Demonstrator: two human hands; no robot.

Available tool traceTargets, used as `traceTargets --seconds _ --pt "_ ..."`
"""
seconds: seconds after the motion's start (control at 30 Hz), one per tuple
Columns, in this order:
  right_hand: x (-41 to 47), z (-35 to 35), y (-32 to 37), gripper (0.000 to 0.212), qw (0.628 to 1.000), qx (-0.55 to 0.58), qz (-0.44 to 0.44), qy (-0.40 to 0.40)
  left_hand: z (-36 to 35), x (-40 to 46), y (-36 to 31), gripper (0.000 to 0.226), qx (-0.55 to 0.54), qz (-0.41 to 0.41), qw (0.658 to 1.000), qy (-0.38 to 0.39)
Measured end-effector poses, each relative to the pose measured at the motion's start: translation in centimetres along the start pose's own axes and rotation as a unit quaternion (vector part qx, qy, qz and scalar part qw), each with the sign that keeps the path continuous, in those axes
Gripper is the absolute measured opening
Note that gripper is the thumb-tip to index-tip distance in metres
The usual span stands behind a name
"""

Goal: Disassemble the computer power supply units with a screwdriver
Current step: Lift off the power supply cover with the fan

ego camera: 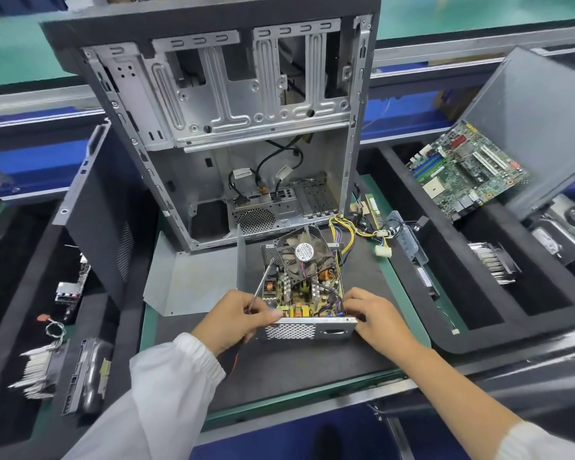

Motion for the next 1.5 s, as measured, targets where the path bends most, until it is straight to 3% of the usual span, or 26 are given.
traceTargets --seconds 0.17,0.33,0.47,0.6,0.7,0.83,1.0,1.13,1.2,1.27,1.37,1.43,1.5 --pt "0.1 0.5 0.6 0.015 0.999 -0.018 0.028 -0.020 0.1 0.1 -0.1 0.033 0.008 -0.005 1.000 -0.002" --pt "-0.4 0.8 -0.1 0.015 0.994 0.050 -0.042 -0.090 0.0 0.0 -0.2 0.034 0.028 -0.009 1.000 0.002" --pt "-0.4 1.1 1.0 0.021 0.996 0.016 0.001 -0.087 0.1 0.1 -0.3 0.031 0.041 -0.011 0.999 -0.003" --pt "-1.1 0.6 -0.2 0.028 0.987 0.069 -0.076 -0.126 0.0 -0.1 -0.2 0.029 0.043 -0.013 0.999 -0.004" --pt "-0.9 0.7 0.2 0.032 0.989 0.069 -0.039 -0.127 0.0 -0.1 -0.2 0.030 0.048 -0.012 0.999 -0.005" --pt "-1.2 0.8 0.0 0.033 0.981 0.104 -0.077 -0.144 -0.1 -0.2 -0.4 0.032 0.049 -0.013 0.999 -0.004" --pt "0.9 2.9 0.5 0.014 0.978 0.131 -0.020 -0.164 -0.1 -0.1 -0.9 0.033 0.062 -0.013 0.998 0.002" --pt "1.8 3.4 0.0 0.004 0.977 0.143 -0.093 -0.131 0.0 -0.1 -1.0 0.034 0.072 -0.014 0.997 0.007" --pt "2.4 4.2 -0.3 0.009 0.965 0.170 -0.139 -0.146 0.0 -0.1 -0.8 0.033 0.075 -0.008 0.997 0.008" --pt "3.8 4.6 -0.1 0.018 0.945 0.238 -0.181 -0.133 0.1 0.0 -0.8 0.032 0.072 -0.004 0.997 0.008" --pt "5.8 3.2 1.2 0.028 0.895 0.357 -0.263 -0.049 0.2 0.1 -0.6 0.031 0.062 -0.002 0.998 0.002" --pt "6.8 2.7 2.1 0.032 0.901 0.323 -0.289 -0.031 0.3 0.1 -0.5 0.030 0.061 -0.002 0.998 -0.008" --pt "7.8 3.1 2.5 0.030 0.922 0.264 -0.273 -0.080 0.6 -0.1 -0.7 0.028 0.075 -0.015 0.997 -0.028"
Point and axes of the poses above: each hand's wrist, its own x-axis towards the middle knuckle, its own z-axis out of the back of the hand, y = z × x, the point moved 7 cm from there along x, towards the middle knuckle, and after that the axes turned 3 degrees about -y, right-handed, at the moved point
